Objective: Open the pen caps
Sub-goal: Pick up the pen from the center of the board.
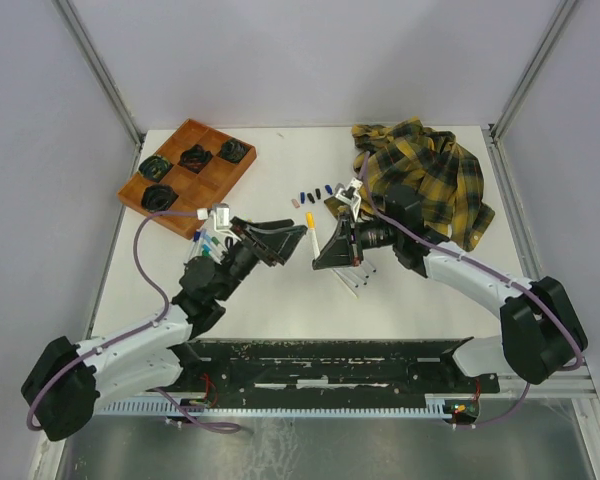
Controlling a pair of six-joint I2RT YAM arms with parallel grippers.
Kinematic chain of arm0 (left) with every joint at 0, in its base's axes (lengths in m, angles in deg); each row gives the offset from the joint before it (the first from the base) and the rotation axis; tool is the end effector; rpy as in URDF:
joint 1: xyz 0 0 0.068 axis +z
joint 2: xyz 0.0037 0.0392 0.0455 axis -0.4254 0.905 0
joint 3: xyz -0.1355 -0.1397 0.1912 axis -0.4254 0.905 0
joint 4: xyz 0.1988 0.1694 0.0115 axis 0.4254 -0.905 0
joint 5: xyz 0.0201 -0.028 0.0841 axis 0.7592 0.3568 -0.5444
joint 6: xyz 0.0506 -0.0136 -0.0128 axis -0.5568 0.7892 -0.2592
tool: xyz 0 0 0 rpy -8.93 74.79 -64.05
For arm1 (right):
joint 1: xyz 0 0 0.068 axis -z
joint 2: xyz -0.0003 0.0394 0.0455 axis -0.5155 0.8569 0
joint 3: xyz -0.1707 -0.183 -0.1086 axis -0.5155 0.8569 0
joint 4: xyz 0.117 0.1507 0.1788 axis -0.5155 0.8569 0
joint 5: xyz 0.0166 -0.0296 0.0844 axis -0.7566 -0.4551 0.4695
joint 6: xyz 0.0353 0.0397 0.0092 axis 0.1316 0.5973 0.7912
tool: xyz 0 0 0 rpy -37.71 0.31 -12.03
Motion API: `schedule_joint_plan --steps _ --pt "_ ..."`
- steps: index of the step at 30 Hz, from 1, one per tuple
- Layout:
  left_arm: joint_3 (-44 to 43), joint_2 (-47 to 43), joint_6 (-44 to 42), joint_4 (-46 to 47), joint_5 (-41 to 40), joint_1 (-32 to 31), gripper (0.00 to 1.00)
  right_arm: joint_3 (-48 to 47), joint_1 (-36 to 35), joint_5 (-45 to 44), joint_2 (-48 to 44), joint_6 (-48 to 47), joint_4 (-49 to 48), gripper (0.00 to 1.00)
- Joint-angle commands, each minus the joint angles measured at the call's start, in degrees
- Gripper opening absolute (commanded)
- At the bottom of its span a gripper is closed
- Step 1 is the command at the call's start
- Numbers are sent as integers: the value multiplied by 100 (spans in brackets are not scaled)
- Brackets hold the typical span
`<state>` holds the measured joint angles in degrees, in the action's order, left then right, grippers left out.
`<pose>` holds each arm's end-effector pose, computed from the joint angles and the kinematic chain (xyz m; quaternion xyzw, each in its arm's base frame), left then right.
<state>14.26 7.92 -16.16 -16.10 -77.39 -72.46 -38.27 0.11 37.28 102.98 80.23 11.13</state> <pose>0.1431 -0.1501 0.2786 -0.0111 0.5831 -0.5508 0.5971 0.2351 0.1781 0.2664 -0.3271 0.6679 0.6247 0.2381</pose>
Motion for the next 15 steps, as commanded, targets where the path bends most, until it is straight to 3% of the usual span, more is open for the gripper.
schedule_joint_plan --steps 1,6,15 --pt "-441 -69 182 -852 1191 712 75 -600 -35 499 -64 -1091 1260 0" --pt "-764 257 346 -786 2161 988 74 -1076 -61 865 68 -2323 2839 0" --pt "-1005 539 471 -549 2537 1011 54 -1346 -112 972 233 -2989 3650 0"
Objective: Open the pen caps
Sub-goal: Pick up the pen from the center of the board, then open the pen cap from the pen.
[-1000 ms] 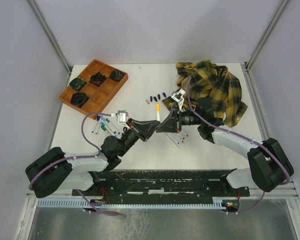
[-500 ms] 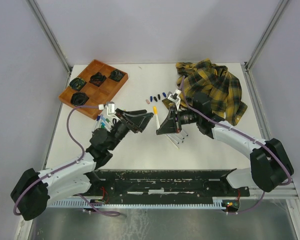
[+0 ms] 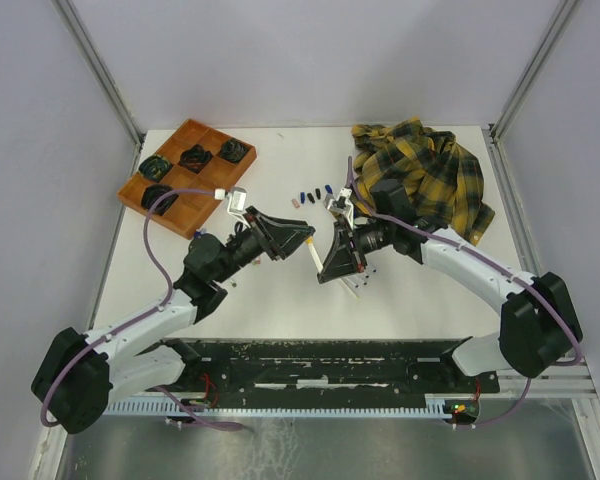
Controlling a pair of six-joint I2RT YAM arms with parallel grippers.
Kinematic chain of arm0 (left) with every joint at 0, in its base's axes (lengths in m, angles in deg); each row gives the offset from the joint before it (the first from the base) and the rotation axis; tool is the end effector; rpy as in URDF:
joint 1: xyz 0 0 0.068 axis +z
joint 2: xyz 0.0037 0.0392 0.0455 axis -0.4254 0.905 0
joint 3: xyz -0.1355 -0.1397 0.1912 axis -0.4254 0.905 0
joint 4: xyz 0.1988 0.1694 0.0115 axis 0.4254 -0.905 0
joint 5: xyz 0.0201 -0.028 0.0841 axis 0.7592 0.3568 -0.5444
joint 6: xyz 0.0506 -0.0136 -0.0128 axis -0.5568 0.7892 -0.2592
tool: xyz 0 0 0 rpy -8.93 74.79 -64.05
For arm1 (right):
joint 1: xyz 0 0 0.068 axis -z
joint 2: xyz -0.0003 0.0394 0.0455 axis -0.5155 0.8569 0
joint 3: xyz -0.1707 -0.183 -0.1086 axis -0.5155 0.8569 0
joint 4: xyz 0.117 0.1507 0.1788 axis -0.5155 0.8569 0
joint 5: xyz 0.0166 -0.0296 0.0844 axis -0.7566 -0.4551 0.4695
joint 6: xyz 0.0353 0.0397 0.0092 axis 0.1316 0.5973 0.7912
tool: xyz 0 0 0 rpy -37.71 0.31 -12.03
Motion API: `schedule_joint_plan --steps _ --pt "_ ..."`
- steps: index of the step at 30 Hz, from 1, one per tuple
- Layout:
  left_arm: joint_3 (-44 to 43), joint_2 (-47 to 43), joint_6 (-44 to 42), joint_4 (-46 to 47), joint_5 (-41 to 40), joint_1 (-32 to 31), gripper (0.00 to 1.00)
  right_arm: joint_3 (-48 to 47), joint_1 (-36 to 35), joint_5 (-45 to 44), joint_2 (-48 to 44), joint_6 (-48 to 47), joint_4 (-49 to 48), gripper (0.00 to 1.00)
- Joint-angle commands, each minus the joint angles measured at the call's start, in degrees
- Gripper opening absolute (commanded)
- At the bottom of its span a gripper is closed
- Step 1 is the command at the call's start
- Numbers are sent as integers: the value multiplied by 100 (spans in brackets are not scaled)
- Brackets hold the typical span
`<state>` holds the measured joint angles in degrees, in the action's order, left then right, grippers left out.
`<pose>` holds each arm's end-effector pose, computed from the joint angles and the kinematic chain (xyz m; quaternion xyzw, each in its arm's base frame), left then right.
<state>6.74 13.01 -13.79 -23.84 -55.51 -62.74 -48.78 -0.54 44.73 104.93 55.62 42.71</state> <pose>0.1776 -0.1494 0.2915 0.0763 0.6187 -0.5762 0.5285 0.2322 0.1822 0.2745 -0.4147 0.6521 0.6094 0.1772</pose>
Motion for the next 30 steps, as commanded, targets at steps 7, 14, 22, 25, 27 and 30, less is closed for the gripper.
schedule_joint_plan --steps 7,14,22,25,27,30 --pt "-273 182 339 391 706 47 46 -350 -50 212 38 -598 616 0" --pt "-198 262 418 587 904 46 41 -388 -44 195 45 -598 642 0" --pt "-206 334 420 637 1059 47 28 -408 -51 153 66 -619 692 0" --pt "-172 351 420 652 1105 47 28 -428 -50 138 70 -650 732 0" --pt "-128 347 437 695 1130 47 26 -440 -45 127 74 -659 751 0" --pt "-104 338 442 717 1154 43 9 -446 -49 124 90 -668 767 0"
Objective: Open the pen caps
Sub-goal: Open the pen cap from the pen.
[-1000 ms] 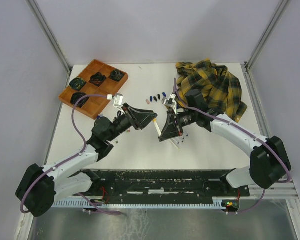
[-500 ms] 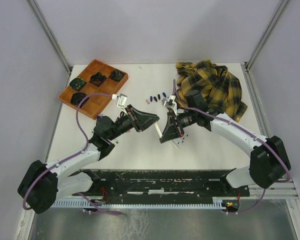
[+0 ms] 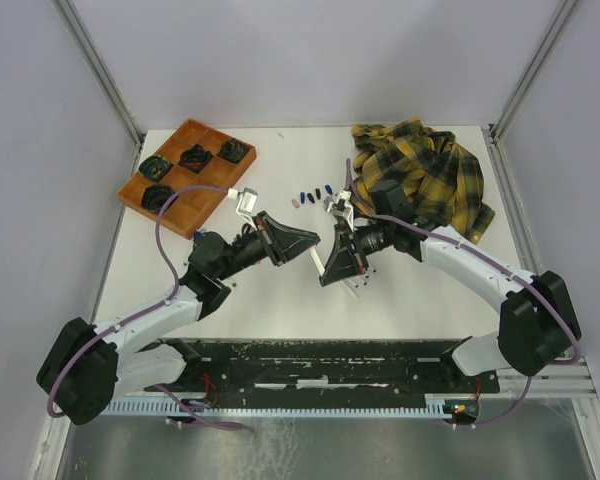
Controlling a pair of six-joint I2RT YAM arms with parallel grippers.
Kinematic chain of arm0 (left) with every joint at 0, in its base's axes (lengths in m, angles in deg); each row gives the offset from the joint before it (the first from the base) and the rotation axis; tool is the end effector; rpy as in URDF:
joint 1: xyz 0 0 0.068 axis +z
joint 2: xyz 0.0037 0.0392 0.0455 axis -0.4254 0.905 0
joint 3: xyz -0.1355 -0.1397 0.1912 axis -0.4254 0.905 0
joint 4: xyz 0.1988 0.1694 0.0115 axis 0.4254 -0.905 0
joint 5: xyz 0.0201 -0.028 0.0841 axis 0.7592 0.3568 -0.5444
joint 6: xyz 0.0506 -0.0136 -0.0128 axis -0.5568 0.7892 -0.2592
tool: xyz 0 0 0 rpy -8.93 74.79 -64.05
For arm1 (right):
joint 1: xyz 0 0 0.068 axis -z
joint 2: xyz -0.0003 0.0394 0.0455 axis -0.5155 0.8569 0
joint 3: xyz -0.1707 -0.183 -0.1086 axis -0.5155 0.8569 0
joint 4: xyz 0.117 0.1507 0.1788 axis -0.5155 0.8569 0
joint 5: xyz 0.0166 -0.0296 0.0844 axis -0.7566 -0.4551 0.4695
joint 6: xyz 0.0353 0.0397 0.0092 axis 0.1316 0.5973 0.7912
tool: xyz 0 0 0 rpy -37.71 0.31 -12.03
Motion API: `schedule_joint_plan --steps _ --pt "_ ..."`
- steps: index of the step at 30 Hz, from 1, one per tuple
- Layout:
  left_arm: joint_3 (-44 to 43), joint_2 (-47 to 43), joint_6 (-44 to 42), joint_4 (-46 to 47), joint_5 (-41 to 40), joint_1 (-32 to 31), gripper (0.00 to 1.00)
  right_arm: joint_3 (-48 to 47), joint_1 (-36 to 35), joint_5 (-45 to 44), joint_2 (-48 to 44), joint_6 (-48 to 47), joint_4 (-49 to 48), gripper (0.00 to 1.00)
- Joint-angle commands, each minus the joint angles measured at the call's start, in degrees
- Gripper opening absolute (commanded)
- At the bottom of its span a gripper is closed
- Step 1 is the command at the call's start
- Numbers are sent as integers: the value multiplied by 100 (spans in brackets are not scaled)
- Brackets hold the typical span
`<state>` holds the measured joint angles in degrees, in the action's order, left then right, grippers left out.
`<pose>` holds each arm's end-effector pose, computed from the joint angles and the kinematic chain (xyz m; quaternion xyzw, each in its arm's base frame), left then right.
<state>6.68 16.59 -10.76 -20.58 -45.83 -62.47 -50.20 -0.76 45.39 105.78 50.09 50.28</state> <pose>0.1809 -0.1575 0.2839 0.1237 0.6184 -0.6179 0.4695 0.2291 0.1818 0.2699 -0.4224 0.6558 0.6061 0.1553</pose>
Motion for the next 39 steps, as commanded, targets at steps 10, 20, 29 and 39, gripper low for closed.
schedule_joint_plan --steps 10,20,29,39 --pt "65 60 306 889 116 13 3 -151 -28 -44 0 553 -537 34" --pt "340 257 513 1458 -100 -4 3 198 -24 -316 -77 1681 -1812 36" --pt "457 129 409 1512 -450 8 3 191 -26 -385 24 1722 -1760 13" --pt "111 -273 223 729 -920 824 3 193 -62 -442 192 1620 -1535 0"
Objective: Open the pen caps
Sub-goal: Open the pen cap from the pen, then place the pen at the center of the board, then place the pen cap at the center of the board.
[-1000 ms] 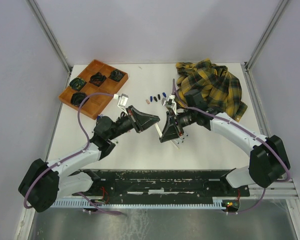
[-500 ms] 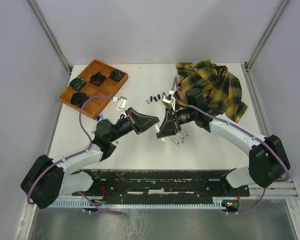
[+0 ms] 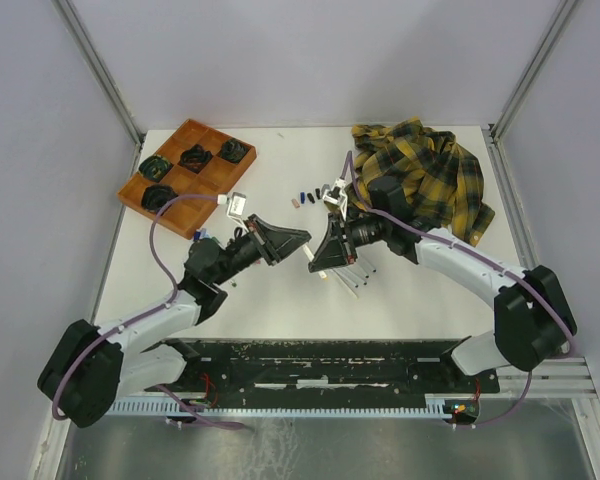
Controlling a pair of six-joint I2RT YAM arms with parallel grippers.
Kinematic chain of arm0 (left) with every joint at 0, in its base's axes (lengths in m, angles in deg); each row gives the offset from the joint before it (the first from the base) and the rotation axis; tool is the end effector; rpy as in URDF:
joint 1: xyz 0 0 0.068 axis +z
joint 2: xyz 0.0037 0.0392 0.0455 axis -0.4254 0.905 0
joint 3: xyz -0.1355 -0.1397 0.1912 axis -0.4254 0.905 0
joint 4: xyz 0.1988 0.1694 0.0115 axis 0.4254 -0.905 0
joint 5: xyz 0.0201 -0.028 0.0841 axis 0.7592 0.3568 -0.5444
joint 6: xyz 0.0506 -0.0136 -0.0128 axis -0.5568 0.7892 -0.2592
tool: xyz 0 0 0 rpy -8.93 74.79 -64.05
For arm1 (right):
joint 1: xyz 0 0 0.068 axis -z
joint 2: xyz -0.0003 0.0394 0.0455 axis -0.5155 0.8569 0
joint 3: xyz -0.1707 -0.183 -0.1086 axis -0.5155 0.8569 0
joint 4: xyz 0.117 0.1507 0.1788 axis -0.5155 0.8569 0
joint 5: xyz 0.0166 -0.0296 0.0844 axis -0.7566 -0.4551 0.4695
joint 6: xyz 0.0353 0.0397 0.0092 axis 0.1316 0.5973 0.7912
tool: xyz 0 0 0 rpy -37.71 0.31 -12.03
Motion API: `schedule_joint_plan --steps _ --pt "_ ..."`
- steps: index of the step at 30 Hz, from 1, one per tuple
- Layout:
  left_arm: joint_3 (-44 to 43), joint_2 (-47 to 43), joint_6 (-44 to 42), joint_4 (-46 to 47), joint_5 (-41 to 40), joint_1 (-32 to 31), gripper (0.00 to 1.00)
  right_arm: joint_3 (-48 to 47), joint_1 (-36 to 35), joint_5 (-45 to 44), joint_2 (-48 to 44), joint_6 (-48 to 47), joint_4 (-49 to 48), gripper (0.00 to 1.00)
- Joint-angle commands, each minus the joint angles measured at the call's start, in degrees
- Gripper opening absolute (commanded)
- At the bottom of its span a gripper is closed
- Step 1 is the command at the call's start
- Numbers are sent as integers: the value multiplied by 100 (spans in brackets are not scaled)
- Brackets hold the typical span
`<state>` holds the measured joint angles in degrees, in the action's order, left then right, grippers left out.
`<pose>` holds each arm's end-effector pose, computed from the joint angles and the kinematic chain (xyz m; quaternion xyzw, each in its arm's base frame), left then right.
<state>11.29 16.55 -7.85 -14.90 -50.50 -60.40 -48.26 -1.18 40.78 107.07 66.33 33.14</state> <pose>0.1820 -0.1444 0.2675 0.0671 0.6170 -0.6105 0.4919 0.2432 0.1920 0.2720 -0.3715 0.6774 0.6084 0.1813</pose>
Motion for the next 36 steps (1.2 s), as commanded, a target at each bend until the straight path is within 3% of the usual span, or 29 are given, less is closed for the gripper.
schedule_joint_plan --steps 1,10,22,29,36 --pt "-374 -279 3 165 -427 801 3 -6 -34 19 82 -19 198 0" --pt "-920 -359 40 -71 -305 2035 3 -171 -274 -63 428 -249 621 0" --pt "-671 -317 -365 -1261 -401 2166 3 -353 -301 -828 529 -630 1281 0" --pt "-881 596 -468 -1970 -315 2167 3 -537 -524 -2448 655 -958 1928 0" --pt "-1647 2114 -285 -2795 -616 2151 3 -924 -940 -4599 1230 -504 2658 0"
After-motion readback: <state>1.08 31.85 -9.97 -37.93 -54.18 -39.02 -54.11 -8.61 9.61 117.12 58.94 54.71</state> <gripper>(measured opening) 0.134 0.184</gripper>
